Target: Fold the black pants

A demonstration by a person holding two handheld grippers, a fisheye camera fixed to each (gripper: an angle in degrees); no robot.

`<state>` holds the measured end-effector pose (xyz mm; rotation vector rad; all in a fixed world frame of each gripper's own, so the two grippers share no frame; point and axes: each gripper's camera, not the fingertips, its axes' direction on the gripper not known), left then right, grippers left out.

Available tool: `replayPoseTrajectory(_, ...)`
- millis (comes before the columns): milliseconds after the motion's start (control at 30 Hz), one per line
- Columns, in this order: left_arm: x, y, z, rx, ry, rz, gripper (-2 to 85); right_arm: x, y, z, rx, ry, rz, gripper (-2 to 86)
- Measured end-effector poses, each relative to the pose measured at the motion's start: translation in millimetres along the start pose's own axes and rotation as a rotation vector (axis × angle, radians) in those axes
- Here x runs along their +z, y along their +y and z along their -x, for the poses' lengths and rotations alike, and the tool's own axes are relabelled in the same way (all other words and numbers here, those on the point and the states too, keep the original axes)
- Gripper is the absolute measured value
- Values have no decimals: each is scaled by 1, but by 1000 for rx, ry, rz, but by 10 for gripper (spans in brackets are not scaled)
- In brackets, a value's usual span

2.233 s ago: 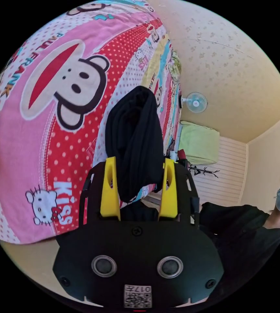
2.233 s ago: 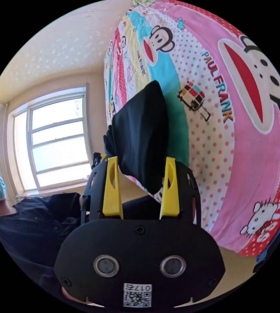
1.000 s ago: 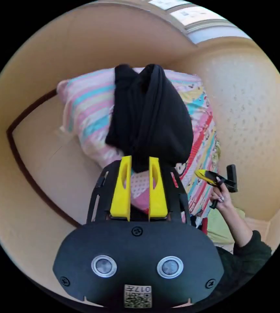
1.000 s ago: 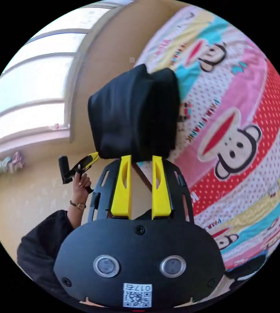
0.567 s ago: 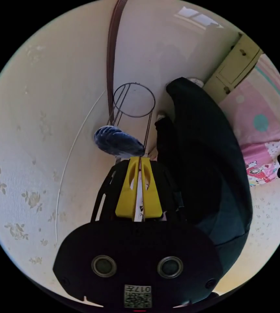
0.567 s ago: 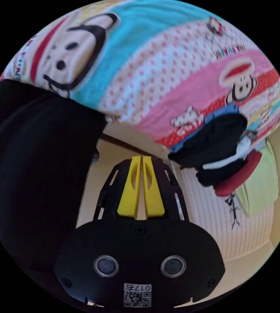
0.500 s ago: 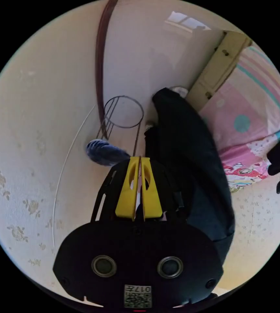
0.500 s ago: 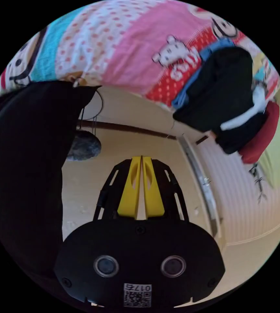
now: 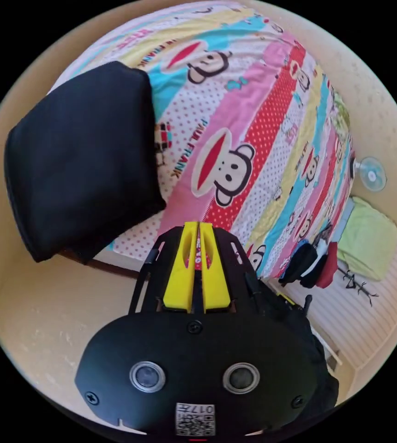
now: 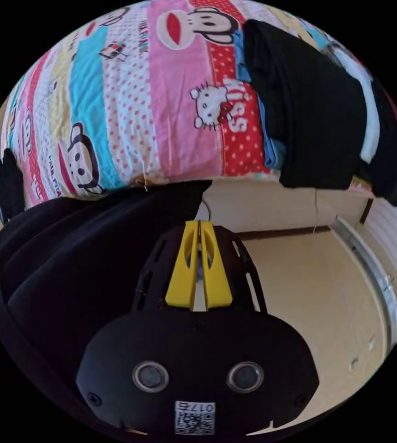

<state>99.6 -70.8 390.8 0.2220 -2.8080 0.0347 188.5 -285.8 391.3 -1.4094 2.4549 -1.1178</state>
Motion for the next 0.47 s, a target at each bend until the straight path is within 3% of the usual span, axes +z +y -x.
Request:
replayPoseTrajectory(33, 17, 0, -14, 11, -39, 56, -10, -5, 4, -2, -41, 33, -36, 3)
replayPoseTrajectory(100, 86, 2, -71, 41, -289, 334, -10, -8, 12, -12, -72, 48, -63, 2)
replayPoseTrajectory(133, 100, 4, -87, 47, -356, 372, -10, -8, 20, -24, -79, 43, -77, 2)
replayPoseTrajectory(200, 138, 14, -165, 155, -452, 376, -10, -5, 35, -49, -50, 36, -96, 3)
replayPoseTrajectory(333, 181, 48, -308, 560, -391, 373, -9, 10, 74, -119, 82, 12, -113, 3)
replayPoseTrajectory(467, 215, 108, -424, 868, -570, 279, -9, -8, 124, -190, 180, 27, -297, 4)
